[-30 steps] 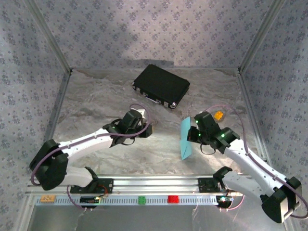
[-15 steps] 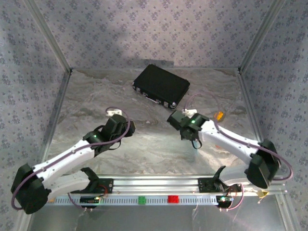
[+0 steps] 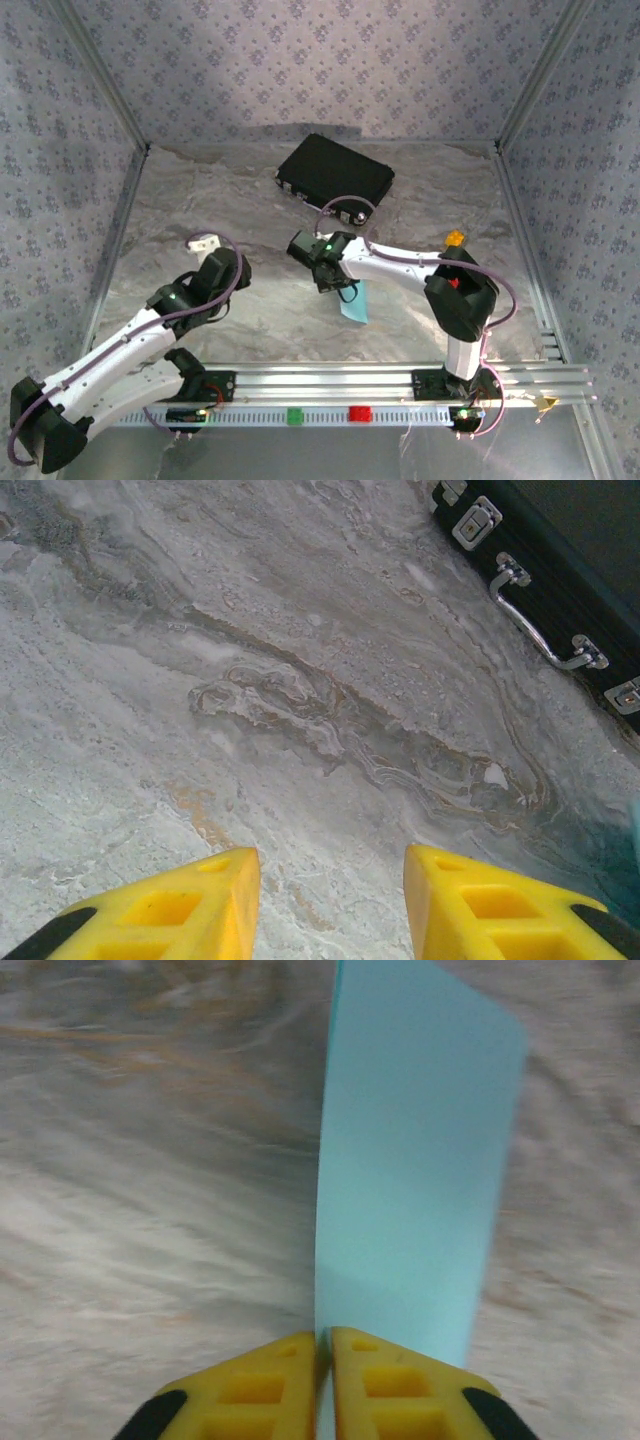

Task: Fold a paper plane with a square sheet of paper (pick it up from the middle)
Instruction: Turn over the paper at the center of the table, then third fold the triangle at the center of the table.

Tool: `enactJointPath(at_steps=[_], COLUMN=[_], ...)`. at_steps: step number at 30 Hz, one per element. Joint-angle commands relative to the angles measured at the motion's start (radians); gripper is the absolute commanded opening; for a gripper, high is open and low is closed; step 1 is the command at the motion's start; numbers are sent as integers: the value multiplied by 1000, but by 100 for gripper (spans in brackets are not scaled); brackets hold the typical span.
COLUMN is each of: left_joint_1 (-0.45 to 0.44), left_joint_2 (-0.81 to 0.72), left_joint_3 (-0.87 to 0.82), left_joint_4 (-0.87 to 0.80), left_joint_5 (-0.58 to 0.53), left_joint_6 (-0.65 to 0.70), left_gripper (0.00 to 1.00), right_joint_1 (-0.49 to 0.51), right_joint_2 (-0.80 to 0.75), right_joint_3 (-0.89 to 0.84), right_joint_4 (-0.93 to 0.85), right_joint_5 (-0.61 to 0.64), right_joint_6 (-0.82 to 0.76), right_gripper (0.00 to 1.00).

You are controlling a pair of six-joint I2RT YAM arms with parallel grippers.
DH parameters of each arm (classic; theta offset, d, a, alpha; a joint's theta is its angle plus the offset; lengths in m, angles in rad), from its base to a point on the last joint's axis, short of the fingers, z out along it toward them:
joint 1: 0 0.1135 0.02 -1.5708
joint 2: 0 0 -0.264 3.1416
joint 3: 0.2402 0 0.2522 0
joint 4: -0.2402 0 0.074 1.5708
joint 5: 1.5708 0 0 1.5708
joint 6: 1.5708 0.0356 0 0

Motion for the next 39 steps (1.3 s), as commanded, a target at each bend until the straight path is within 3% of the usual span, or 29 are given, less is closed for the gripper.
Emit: enactJointPath(at_steps=[1,4,7,13,18,22,27,39], left_joint_1=[9,10,9,12,10,9,-2,-20], left_joint_2=[-3,10,38,182,365,518,671,807], left_joint_3=[-2,-12,-22,5,46,91,146,201], left_joint_4=[-12,28,81,208,330,397,467,485], left_joint_5=[10,65,126,299,510,671,816,899], left_joint_6=[12,50,75,134,142,134,102,75], left_gripper=[41,41,40,36,35,35,35,36], right_joint_1=[-11,-42,-104,-277,-368,-432,-437,-456], right_joint_2=[-10,-90,-215,-441,-540,-534,-475,-358], right_joint_3=[4,-79,-244,-596,-747,-816,-837,-828], right_joint_4=[123,250,398,756,801,850,924,968], right_joint_5=[-190,-263,-354,-563,-580,-685,-741,-784], right_joint_6=[-8,-7,6,85,104,133,153,143], right_gripper=[18,32,36,32,22,18,11,10])
